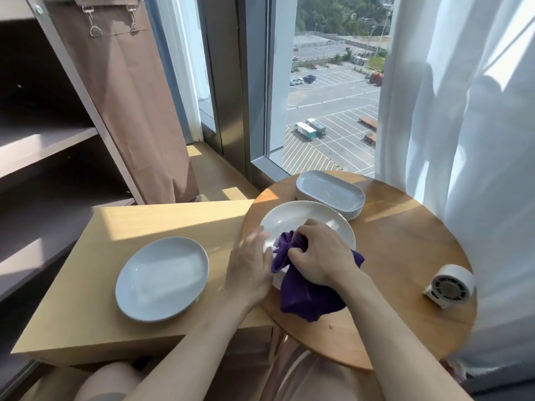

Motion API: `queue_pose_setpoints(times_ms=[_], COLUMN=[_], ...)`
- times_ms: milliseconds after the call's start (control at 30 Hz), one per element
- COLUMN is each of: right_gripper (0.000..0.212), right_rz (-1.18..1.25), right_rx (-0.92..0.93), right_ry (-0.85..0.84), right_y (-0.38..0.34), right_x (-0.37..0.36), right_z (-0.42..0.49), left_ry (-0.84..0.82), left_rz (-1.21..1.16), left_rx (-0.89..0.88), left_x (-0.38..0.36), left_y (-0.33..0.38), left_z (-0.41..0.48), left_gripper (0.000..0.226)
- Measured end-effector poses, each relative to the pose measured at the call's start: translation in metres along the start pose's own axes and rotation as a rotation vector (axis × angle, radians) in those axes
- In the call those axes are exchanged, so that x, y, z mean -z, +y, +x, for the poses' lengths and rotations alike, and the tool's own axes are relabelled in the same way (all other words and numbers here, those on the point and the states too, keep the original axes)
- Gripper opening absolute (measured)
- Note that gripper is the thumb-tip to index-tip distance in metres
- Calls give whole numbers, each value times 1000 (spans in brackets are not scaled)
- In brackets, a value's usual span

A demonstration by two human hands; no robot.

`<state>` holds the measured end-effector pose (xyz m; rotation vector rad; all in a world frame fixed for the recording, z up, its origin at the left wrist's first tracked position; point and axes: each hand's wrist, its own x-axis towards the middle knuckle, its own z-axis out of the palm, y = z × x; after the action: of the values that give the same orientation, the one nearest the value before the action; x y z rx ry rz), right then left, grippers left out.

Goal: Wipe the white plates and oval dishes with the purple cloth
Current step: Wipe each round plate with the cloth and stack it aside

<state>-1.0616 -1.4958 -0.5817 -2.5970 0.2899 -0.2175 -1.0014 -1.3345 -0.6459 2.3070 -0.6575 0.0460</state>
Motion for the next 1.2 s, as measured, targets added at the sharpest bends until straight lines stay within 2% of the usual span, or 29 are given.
queue_pose_setpoints(times_ms=[100, 333, 500, 667, 800, 933, 1067, 1200], right_gripper=[18, 11, 16, 16, 16, 21, 23, 22], right_rz=[120, 354, 450, 461, 500, 572, 618, 655], right_rx=[-28, -32, -26, -25, -1, 47, 60, 66], right_ry=[155, 403, 524, 588, 614, 709, 767, 750], right_y=[4, 18, 27, 38, 34, 27, 20, 15], right_x=[4, 4, -5, -16, -13, -12, -12, -14], right_z=[-18, -48, -62, -79, -83, -88, -91, -93], left_ry=[-78, -174, -213, -288, -281, -205, -184, -161], left_rz=[135, 375, 398, 453, 464, 420, 216, 1], left_rx=[-215, -416, -492, -533, -548, -536, -376, -251], left_x=[-2, 11, 21, 33, 41, 51, 52, 53], left_y=[4, 7, 9, 17, 26, 35, 50, 67], left_z=[-23, -24, -11, -2, -2, -4, -2, 6], left_gripper=[40, 33, 27, 34, 33, 29, 24, 25])
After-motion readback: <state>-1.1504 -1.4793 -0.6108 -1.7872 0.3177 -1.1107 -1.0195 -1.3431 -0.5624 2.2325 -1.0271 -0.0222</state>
